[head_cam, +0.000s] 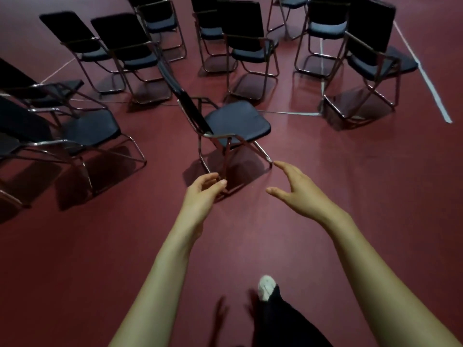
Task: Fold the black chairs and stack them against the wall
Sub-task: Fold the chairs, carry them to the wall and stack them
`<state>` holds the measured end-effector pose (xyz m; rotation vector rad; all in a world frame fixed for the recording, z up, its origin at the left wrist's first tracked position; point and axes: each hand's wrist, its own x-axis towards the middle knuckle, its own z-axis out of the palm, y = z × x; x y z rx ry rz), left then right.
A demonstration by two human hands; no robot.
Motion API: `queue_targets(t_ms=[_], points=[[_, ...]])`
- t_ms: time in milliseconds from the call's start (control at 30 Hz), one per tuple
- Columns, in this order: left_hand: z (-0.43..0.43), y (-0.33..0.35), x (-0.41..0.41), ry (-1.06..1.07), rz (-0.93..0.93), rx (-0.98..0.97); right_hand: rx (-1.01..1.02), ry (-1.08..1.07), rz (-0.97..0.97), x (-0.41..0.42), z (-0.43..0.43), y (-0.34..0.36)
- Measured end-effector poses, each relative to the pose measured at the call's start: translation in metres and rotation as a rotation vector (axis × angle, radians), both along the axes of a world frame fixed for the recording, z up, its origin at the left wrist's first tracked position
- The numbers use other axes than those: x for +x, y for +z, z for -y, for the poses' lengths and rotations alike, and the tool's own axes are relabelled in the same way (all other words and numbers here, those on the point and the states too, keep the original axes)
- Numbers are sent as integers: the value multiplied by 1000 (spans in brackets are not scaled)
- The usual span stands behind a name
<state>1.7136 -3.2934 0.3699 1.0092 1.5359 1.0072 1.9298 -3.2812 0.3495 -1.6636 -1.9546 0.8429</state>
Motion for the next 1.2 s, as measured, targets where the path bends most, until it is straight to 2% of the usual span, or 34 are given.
queue_targets(t_ms=[267,433,567,800,1067,1200], points=[[-209,21,-19,26,-13,7,-13,55,1,-26,-228,19],[-344,7,-37,-7,-29,18,-8,15,21,-51,-360,1],[-453,-9,-61,-72,-54,10,-83,-38,16,-78,-456,-20],[-616,-12,-96,-105,-163,-23,-167,-130,15,-100,-590,-31],[-730,-40,-137,-111,-255,-60,-280,-138,67,-128,-709,-68],[-788,-62,-154,-257,-296,-143,-366,-162,50,-160,-754,-87]])
